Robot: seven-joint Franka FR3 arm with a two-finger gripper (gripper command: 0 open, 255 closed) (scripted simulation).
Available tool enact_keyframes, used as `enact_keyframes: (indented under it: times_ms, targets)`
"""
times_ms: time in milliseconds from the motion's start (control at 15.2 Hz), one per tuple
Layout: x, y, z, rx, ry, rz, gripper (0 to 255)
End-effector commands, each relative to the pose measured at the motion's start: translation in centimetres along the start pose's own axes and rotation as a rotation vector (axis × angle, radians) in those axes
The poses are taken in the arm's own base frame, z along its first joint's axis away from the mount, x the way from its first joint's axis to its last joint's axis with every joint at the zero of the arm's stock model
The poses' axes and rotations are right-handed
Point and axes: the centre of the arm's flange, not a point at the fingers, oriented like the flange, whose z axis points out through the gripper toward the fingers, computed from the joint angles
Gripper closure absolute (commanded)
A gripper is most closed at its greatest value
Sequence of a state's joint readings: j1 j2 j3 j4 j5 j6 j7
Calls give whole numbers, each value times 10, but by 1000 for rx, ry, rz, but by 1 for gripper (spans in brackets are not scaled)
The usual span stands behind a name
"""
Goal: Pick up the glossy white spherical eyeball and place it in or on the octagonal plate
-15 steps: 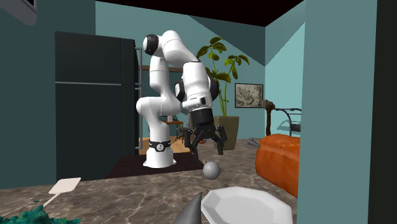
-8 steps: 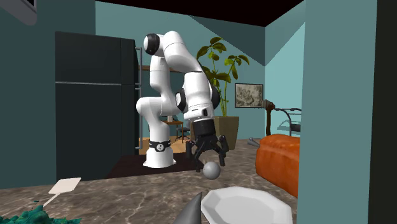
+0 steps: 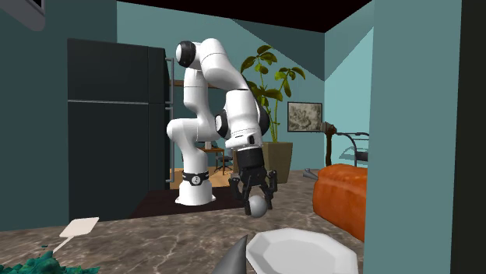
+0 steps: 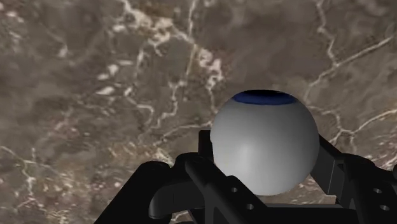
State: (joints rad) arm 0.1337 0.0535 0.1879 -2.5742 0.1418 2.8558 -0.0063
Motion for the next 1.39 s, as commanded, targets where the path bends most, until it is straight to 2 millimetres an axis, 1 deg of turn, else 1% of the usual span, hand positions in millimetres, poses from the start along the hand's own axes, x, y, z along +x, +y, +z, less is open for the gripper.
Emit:
enact_keyframes:
  times_ms: [0,528,1320]
  targets:
    - [0,0,0,0,0,0,255]
    - [0,0,0,0,0,0,255]
    - [14,-5,-61,0,0,0,255]
